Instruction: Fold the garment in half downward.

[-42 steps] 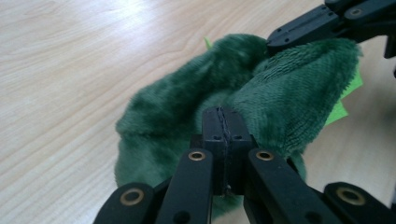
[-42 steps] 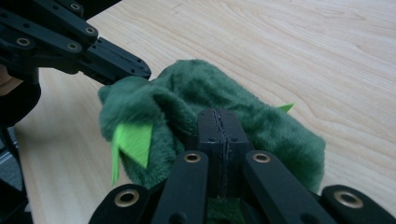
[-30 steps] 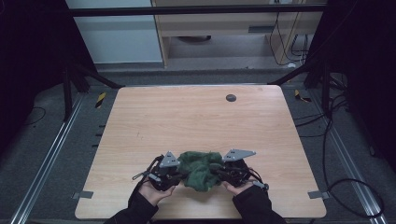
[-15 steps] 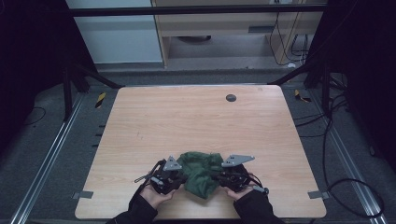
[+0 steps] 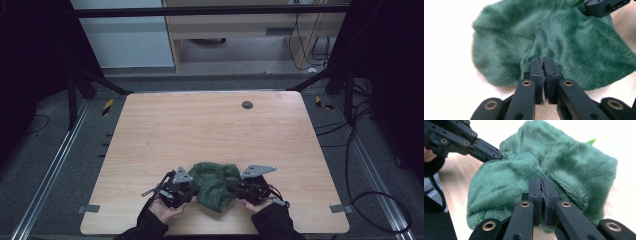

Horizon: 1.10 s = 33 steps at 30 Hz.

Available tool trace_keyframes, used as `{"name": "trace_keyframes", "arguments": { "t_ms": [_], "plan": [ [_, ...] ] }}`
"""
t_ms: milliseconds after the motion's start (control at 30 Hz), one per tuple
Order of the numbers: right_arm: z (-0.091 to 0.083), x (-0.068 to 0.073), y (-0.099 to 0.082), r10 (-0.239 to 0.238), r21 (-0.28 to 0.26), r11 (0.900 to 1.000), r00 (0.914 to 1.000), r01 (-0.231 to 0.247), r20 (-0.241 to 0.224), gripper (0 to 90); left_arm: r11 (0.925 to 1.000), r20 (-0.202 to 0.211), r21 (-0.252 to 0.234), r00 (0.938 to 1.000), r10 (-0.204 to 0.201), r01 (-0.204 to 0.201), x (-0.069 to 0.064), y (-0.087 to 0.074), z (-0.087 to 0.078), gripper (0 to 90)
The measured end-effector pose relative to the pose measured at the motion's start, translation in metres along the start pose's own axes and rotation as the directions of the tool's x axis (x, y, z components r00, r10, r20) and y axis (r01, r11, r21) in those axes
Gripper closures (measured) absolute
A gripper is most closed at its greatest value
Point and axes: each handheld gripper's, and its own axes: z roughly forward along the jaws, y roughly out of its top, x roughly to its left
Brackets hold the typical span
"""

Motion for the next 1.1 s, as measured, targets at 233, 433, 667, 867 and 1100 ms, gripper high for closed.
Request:
{"name": "trace_keyframes", "arguments": {
  "t_ms": [233,433,667,867,1100],
  "plan": [
    [-0.015,-0.012,0.004,0.030,-0.053,0.9982,0.9977,-0.027,0.061,82.8,0.9971,-0.041,-0.049,0.9974,-0.059,0.057,0.018,-0.001,-0.018,80.0],
    [-0.027,-0.030,0.003,0.043,-0.072,0.9969,0.9863,-0.032,0.159,77.8,0.9919,-0.093,-0.067,0.9892,-0.114,0.108,0.038,-0.007,-0.027,73.9],
    [-0.038,-0.051,-0.002,0.088,-0.074,0.9946,0.9669,-0.073,0.239,72.4,0.9852,-0.151,-0.093,0.9760,-0.157,0.144,0.061,-0.017,-0.037,67.9],
    [-0.046,-0.068,-0.009,0.103,-0.051,0.9945,0.9449,-0.091,0.311,66.0,0.9829,-0.196,-0.090,0.9647,-0.176,0.161,0.075,-0.027,-0.040,58.3],
    [-0.050,-0.078,-0.012,0.115,-0.043,0.9933,0.9325,-0.107,0.342,59.0,0.9794,-0.241,-0.105,0.9512,-0.193,0.172,0.092,-0.036,-0.048,51.0]
  ]
}}
